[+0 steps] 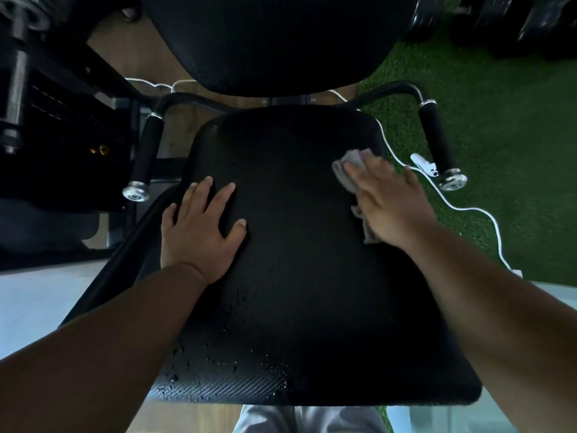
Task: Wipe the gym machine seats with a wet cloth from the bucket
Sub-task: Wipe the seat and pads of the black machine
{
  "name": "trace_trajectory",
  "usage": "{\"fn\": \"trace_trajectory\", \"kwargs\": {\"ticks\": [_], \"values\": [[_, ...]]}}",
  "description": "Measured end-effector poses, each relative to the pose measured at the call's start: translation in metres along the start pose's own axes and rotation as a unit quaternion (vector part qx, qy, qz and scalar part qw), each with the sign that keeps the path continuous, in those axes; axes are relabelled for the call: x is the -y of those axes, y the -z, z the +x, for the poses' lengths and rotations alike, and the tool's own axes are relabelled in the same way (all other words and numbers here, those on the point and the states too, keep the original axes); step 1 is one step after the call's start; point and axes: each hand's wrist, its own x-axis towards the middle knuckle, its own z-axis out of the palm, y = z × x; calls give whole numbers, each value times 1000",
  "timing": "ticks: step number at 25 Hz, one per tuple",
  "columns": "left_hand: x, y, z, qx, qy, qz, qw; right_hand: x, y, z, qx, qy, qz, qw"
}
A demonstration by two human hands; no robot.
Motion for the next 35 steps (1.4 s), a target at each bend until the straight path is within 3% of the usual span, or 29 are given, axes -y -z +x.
{"fn": "trace_trajectory", "kwargs": {"ticks": [2,4,8,10,14,17,20,22,23,27,30,33,35], "values": [[0,0,0,2,-2,7,1000,9,2,39,-17,-89,-5,996],[0,1,2,4,-1,7,1000,46,2,68,-13,-108,4,994],[-1,3,1,7,2,7,1000,77,-9,34,37,89,-11,995],[-2,3,2,10,1,3,1000,48,-6,5,35,112,-13,993],[0,2,2,11,1,4,1000,4,5,46,-17,-87,-20,996],[1,2,3,10,2,3,1000,39,9,109,-9,-135,5,991],[0,1,3,9,1,16,1000,84,3,110,26,4,-30,999],[0,3,3,10,1,10,1000,76,-1,73,33,95,-47,994],[-1,4,3,14,2,9,1000,59,-1,54,27,97,-40,994],[-1,4,4,16,3,11,1000,2,11,63,2,-71,-27,997],[0,4,4,16,5,12,1000,32,13,120,-11,-139,-4,990],[0,3,5,13,4,9,1000,67,4,113,15,4,-29,999],[-1,5,5,16,5,13,1000,55,-1,76,29,94,-28,995]]}}
